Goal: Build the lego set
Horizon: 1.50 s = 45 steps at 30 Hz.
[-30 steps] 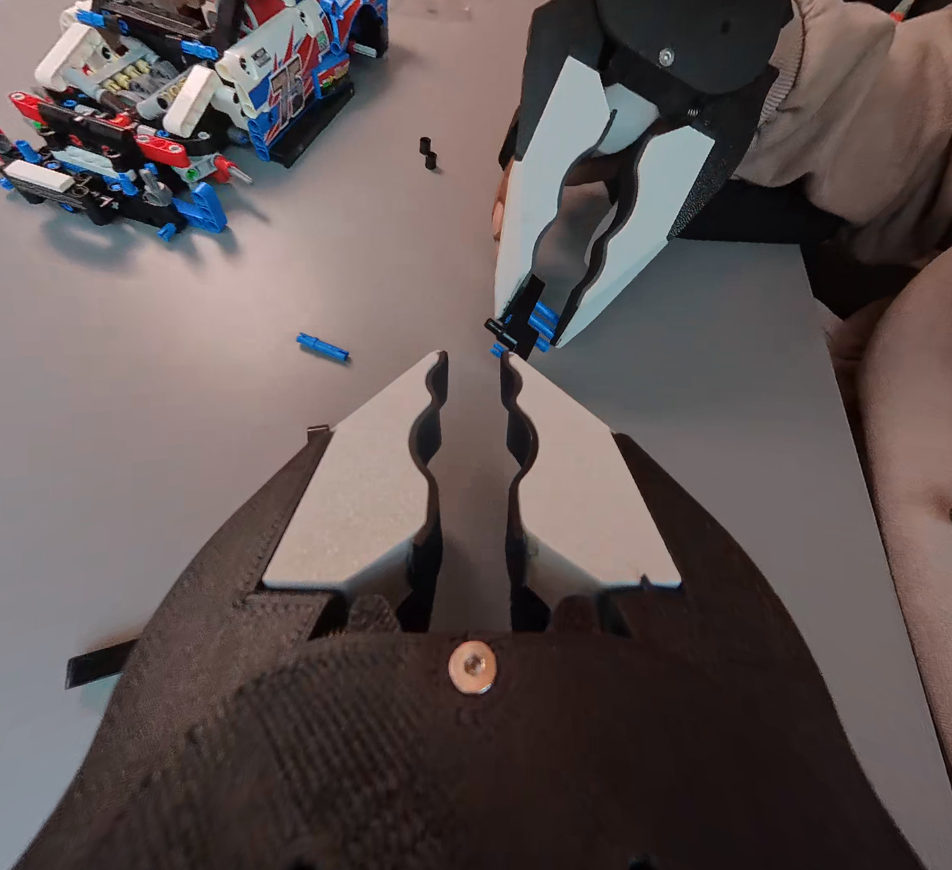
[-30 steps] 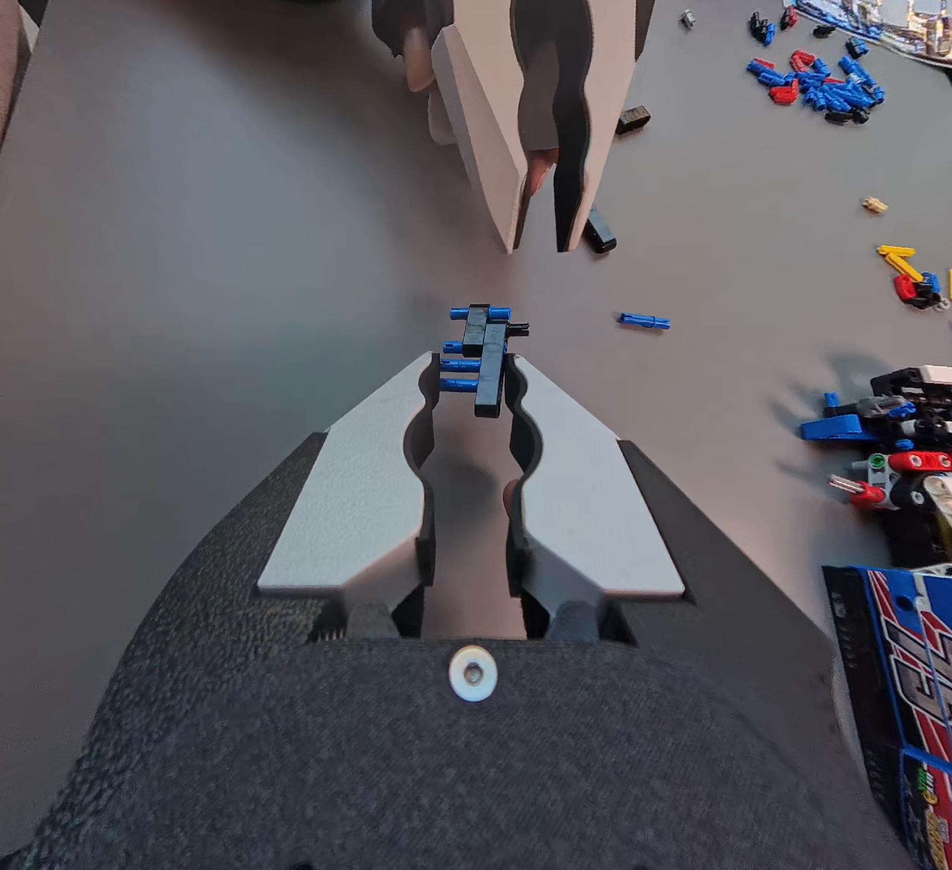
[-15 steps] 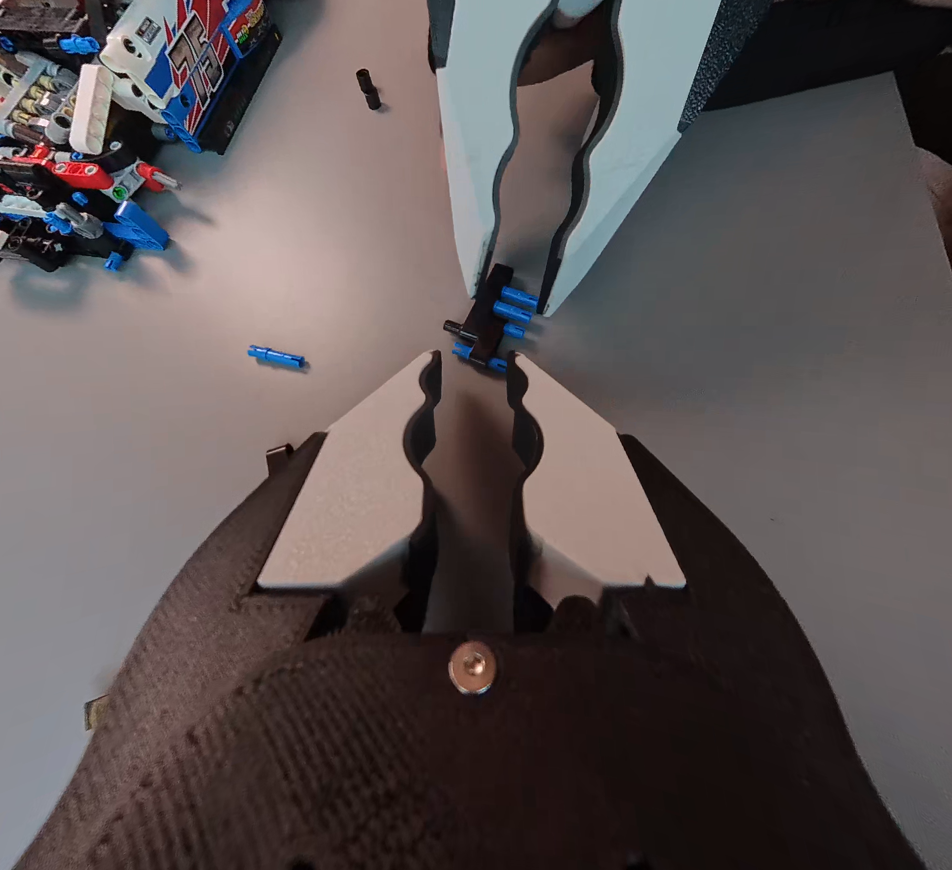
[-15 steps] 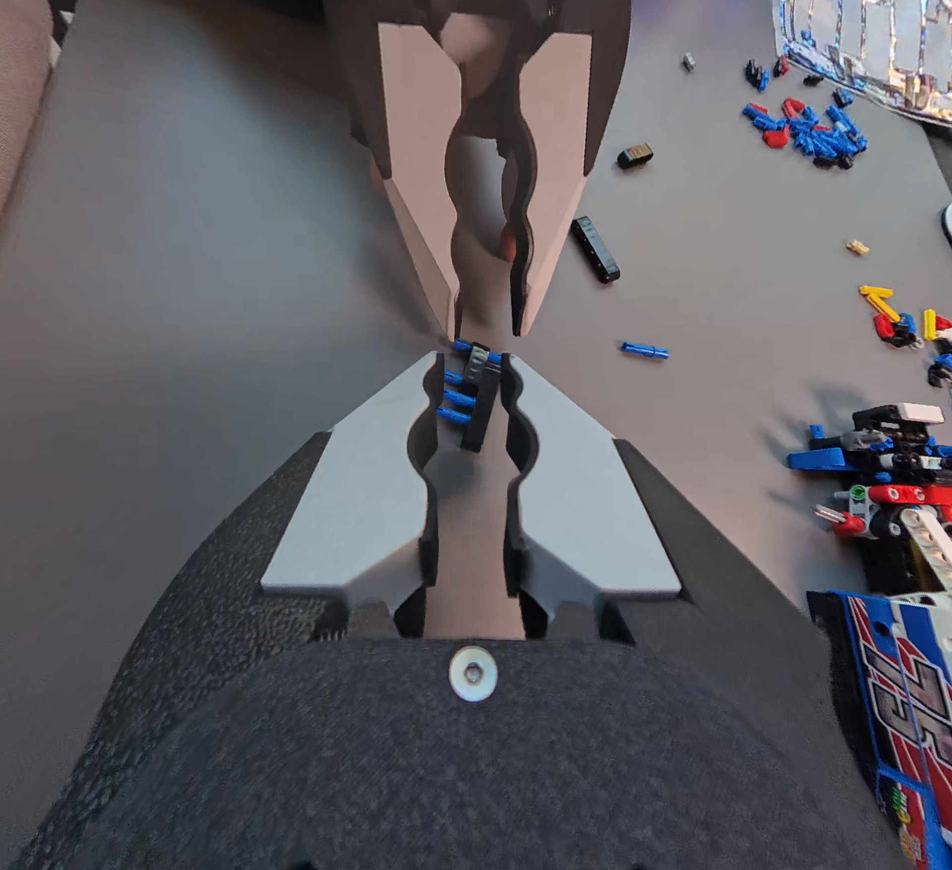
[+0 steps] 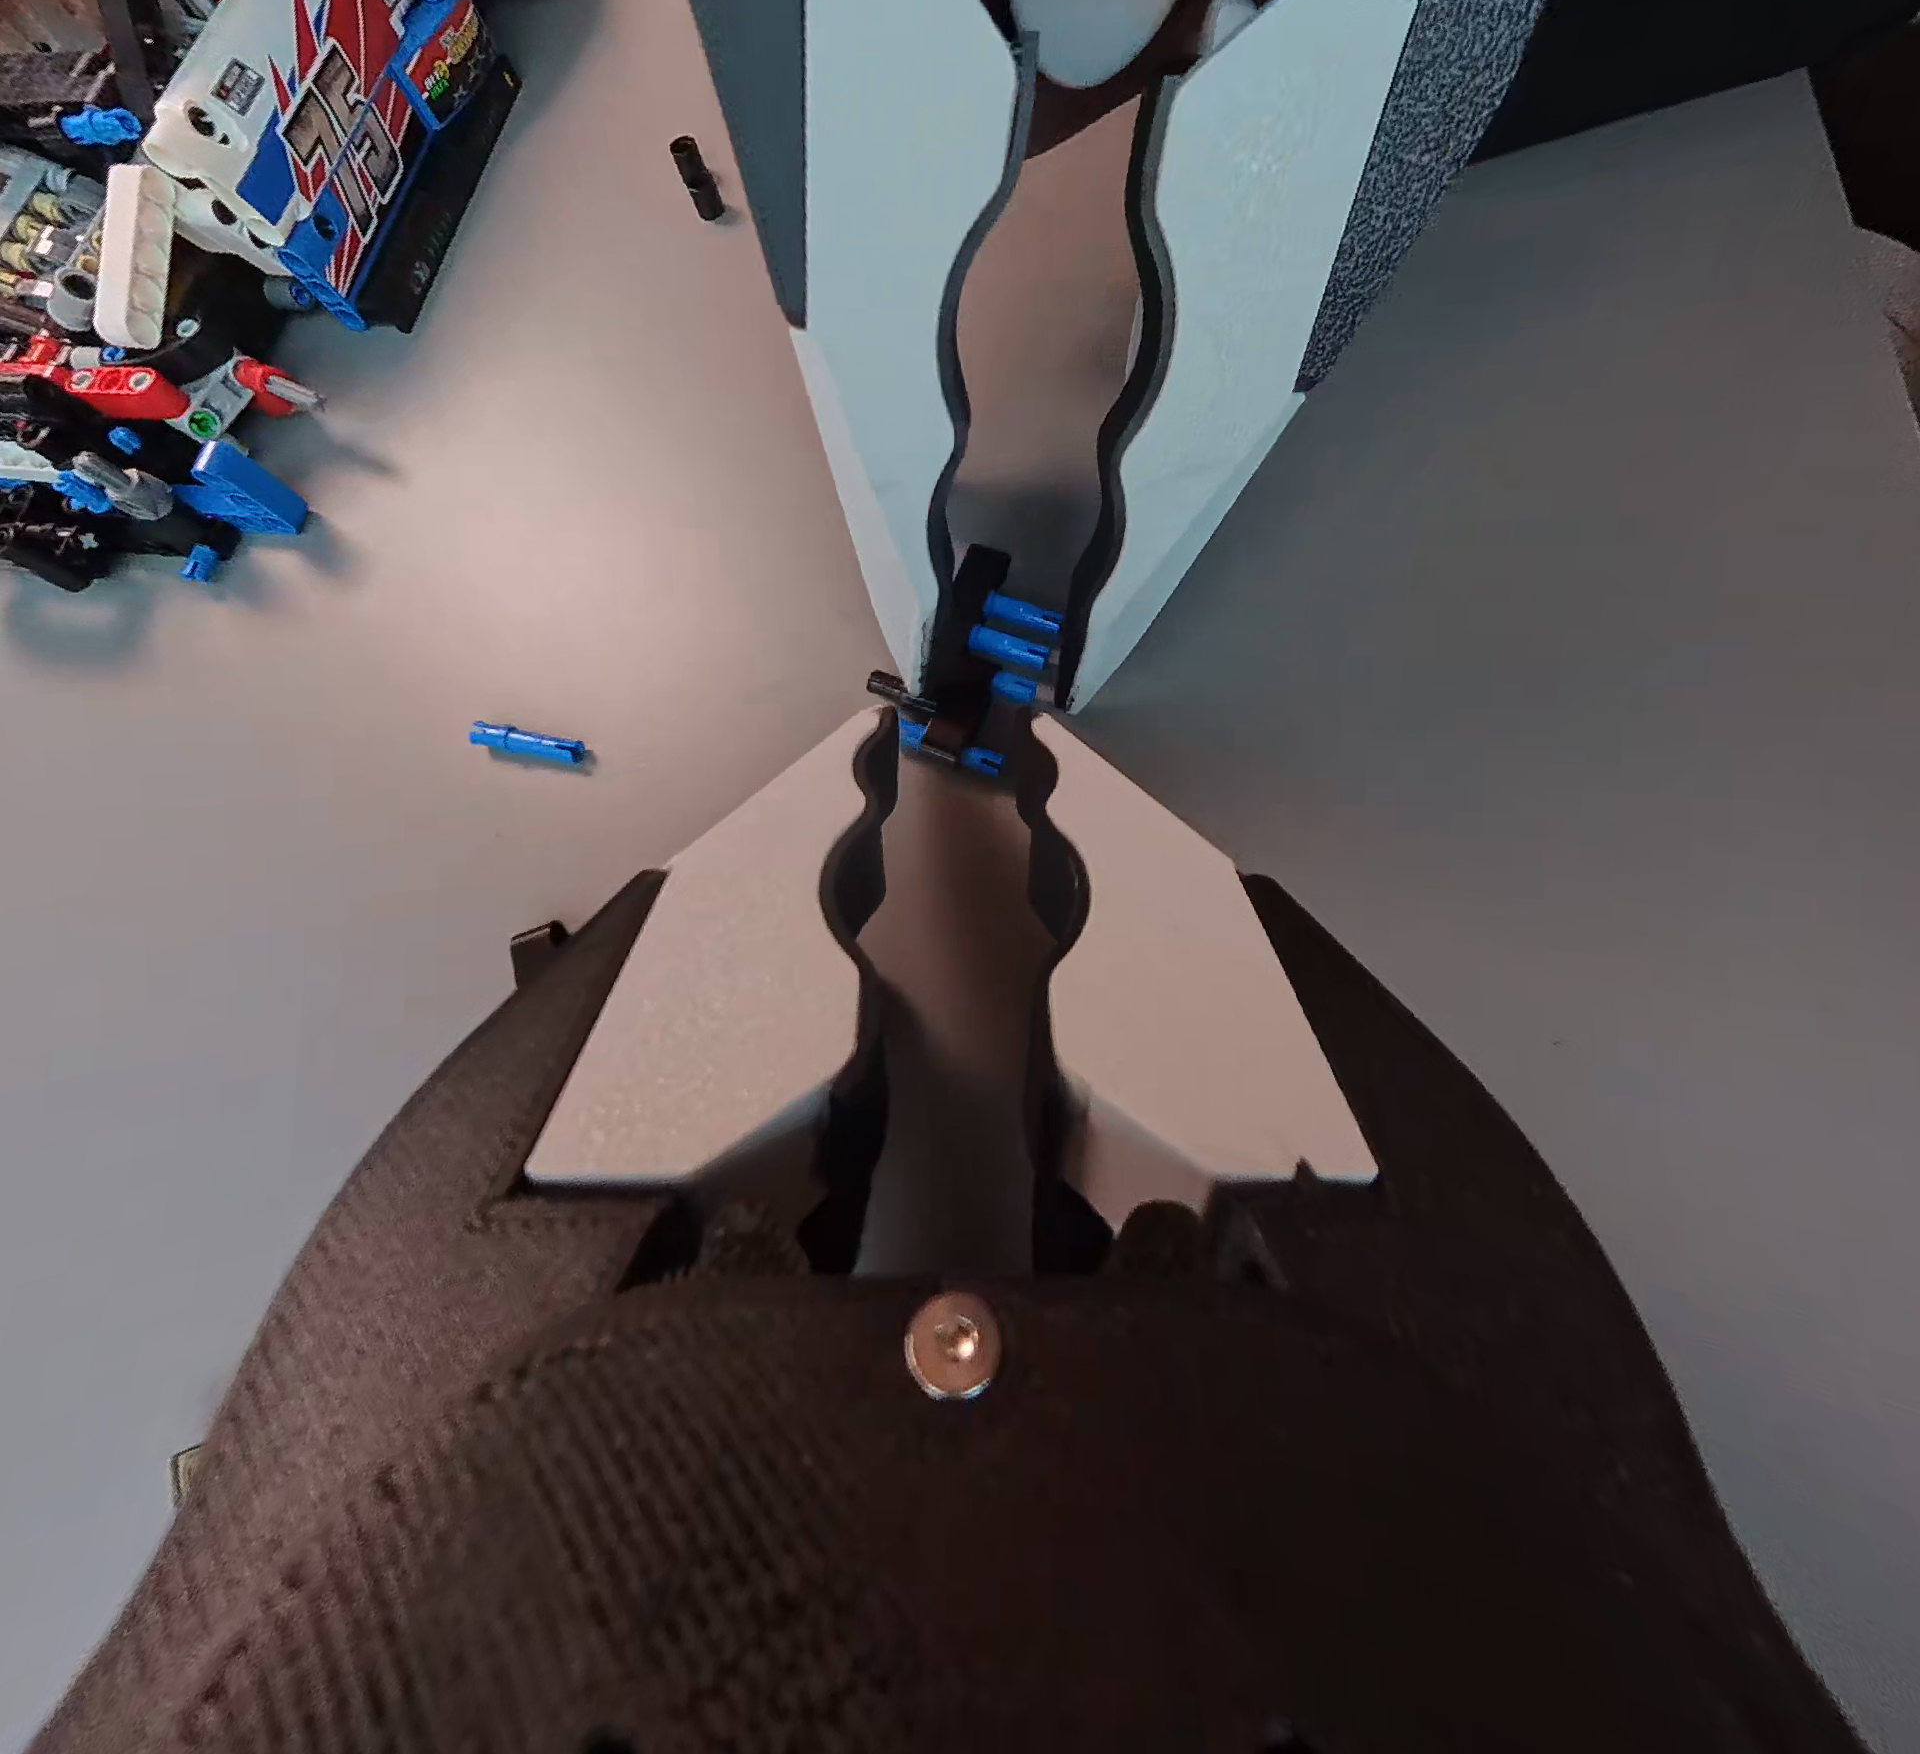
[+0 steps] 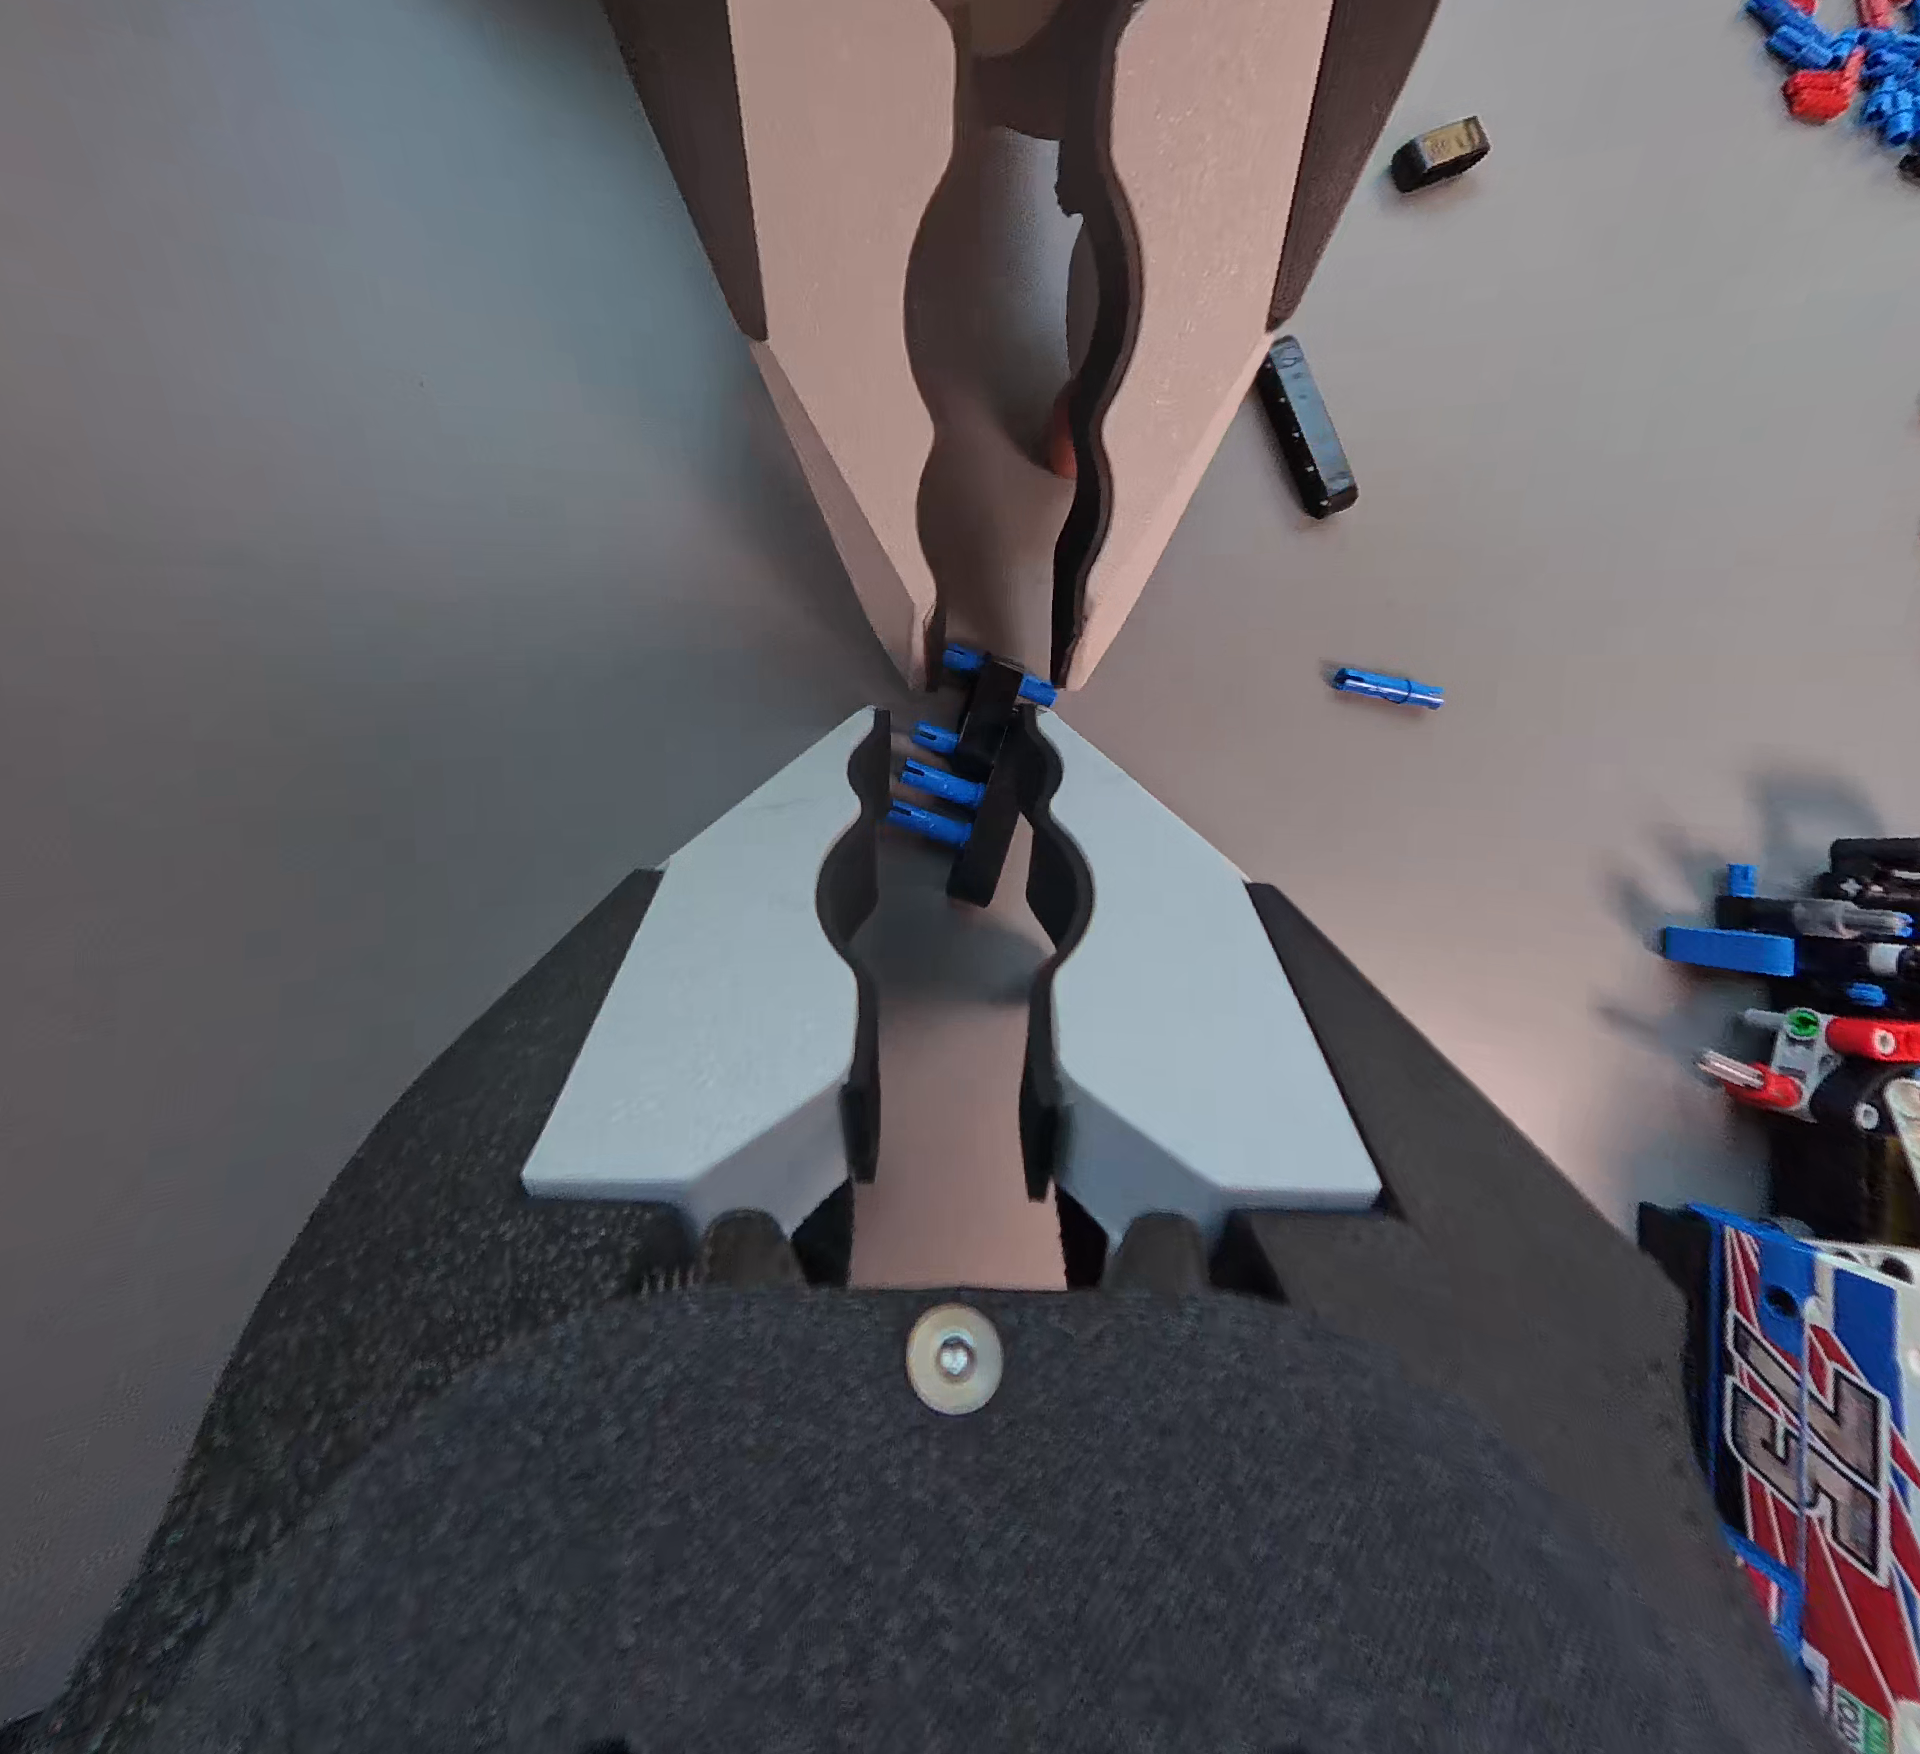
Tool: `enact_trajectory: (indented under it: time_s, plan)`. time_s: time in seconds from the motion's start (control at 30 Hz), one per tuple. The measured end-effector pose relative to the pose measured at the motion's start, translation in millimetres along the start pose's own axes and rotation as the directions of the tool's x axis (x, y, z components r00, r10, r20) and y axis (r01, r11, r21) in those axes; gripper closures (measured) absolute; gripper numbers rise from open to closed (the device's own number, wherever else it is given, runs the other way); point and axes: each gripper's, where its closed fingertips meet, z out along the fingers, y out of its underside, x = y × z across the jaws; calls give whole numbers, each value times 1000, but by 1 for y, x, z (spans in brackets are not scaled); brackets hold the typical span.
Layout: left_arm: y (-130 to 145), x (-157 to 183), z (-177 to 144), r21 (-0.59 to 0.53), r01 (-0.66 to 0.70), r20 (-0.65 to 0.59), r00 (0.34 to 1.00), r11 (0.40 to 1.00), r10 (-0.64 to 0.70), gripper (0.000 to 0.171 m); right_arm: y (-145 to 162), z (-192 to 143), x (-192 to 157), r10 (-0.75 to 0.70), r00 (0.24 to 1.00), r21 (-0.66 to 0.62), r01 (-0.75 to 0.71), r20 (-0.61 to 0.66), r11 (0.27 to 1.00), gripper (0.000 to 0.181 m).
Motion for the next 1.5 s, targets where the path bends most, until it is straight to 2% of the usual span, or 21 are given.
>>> enact_trajectory:
  time_s: [0.17,0.27,0.5,0.6,0.67,0.8,0.93,1.03,1.13,1.2,1.33,1.5]
  plan:
    - [3,0,0,-27,-40,31,999,999,40,153,-3,5,2,-7,998,1,7,57,1000,162]
    - [5,-2,-1,-50,-49,49,997,998,51,156,-6,4,6,-7,998,85,3,58,996,163]
    - [6,2,-2,-76,-43,32,998,996,46,156,0,-13,10,65,998,144,-68,28,987,149]
    - [8,-5,-6,-96,-13,69,997,995,20,156,9,-19,13,88,996,141,-88,9,986,145]
    - [10,-11,-8,-99,21,91,996,995,-12,156,8,-26,19,115,993,182,-112,-5,977,143]
    - [12,-17,-10,-86,81,99,993,993,-72,156,-1,-47,48,213,973,342,-169,-94,924,140]
    - [2,-13,-15,-22,112,43,993,993,-111,147,-6,-64,68,318,939,471,-224,-130,853,143]
    - [-14,-23,-26,96,168,39,984,981,-172,142,-10,-72,77,365,920,533,-237,-146,812,149]
    - [-27,-47,-41,240,192,109,969,952,-223,140,-10,-79,85,398,901,567,-239,-174,788,159]
    - [-31,-65,-52,321,183,177,952,929,-248,138,-9,-83,89,415,889,584,-236,-192,777,179]
    - [-31,-95,-72,416,136,318,905,899,-284,135,-10,-94,97,438,871,622,-219,-222,751,181]
    - [-20,-118,-86,430,134,410,852,893,-325,134,-5,-106,109,473,833,649,-194,-286,735,179]
